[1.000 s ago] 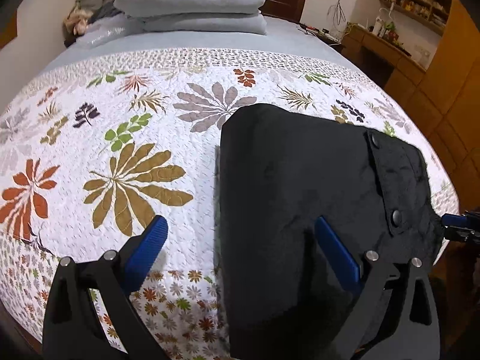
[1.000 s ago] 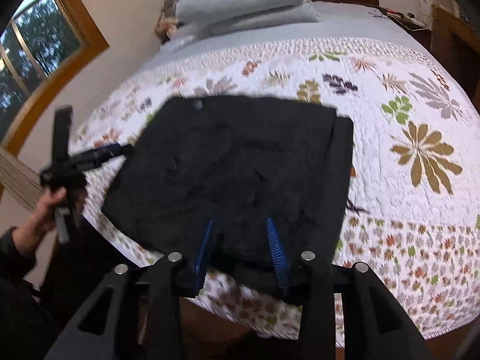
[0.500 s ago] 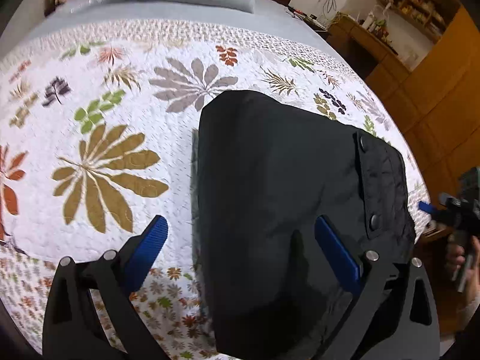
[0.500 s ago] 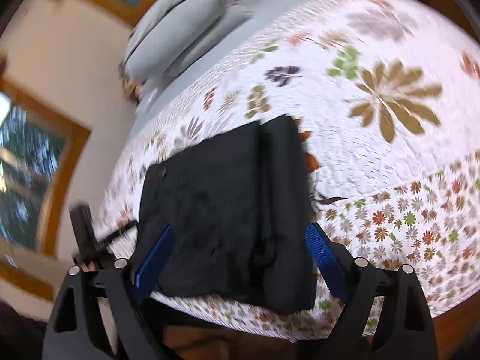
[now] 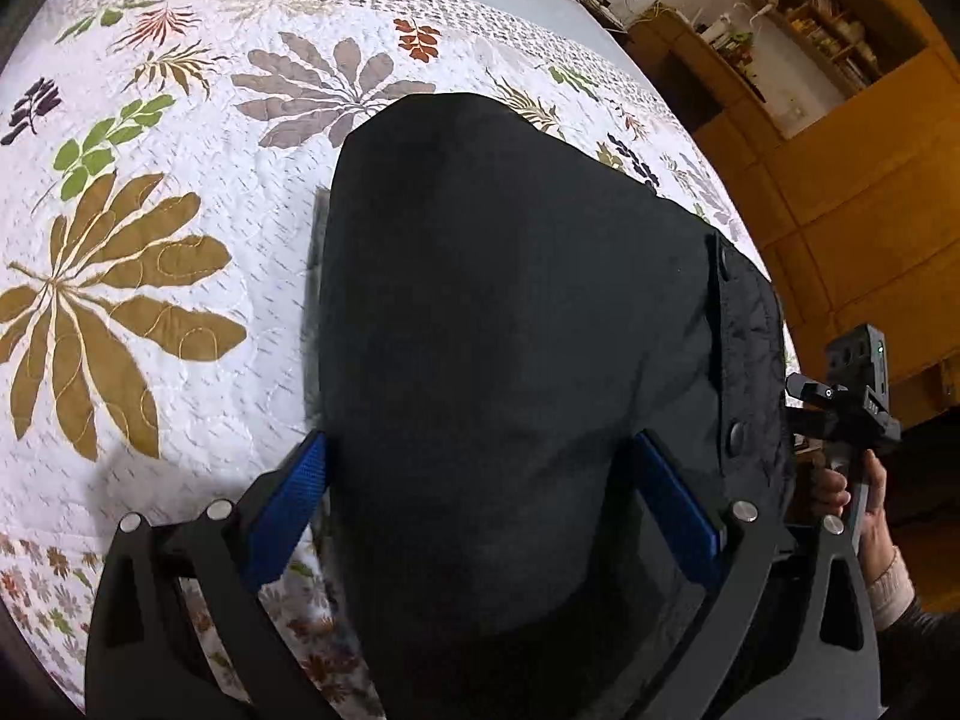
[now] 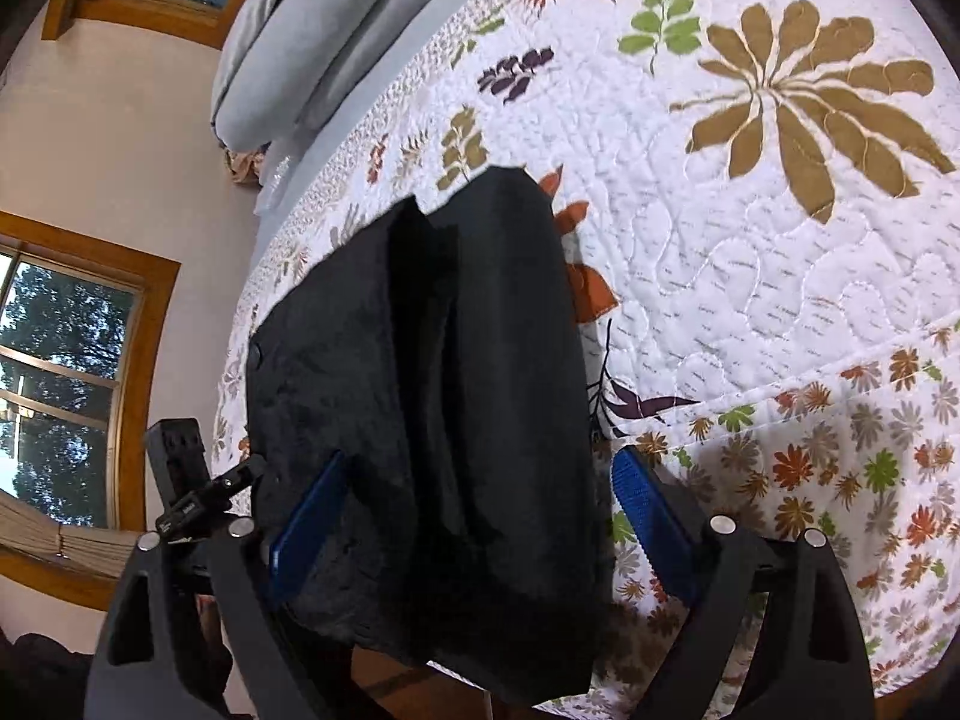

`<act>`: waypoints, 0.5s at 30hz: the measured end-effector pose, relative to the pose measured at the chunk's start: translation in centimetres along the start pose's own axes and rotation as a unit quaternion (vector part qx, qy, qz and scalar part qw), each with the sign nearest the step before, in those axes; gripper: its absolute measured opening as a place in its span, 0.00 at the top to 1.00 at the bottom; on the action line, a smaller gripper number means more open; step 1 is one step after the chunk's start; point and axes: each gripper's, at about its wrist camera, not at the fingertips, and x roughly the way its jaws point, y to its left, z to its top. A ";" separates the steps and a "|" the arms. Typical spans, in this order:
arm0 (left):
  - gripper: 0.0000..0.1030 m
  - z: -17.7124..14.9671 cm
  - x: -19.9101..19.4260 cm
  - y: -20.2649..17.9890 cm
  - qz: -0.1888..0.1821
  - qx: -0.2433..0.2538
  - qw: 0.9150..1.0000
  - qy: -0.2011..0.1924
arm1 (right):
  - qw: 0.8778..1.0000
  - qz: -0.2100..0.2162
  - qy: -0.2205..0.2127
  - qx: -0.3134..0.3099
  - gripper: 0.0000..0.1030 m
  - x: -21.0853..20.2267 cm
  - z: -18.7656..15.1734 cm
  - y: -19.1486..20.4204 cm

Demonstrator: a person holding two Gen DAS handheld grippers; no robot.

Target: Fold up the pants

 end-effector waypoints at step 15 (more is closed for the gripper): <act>0.03 1.0 1.1 1.0 -0.072 -0.024 0.997 0.026 | 0.999 0.009 0.029 -0.040 0.16 2.8 0.5 1.2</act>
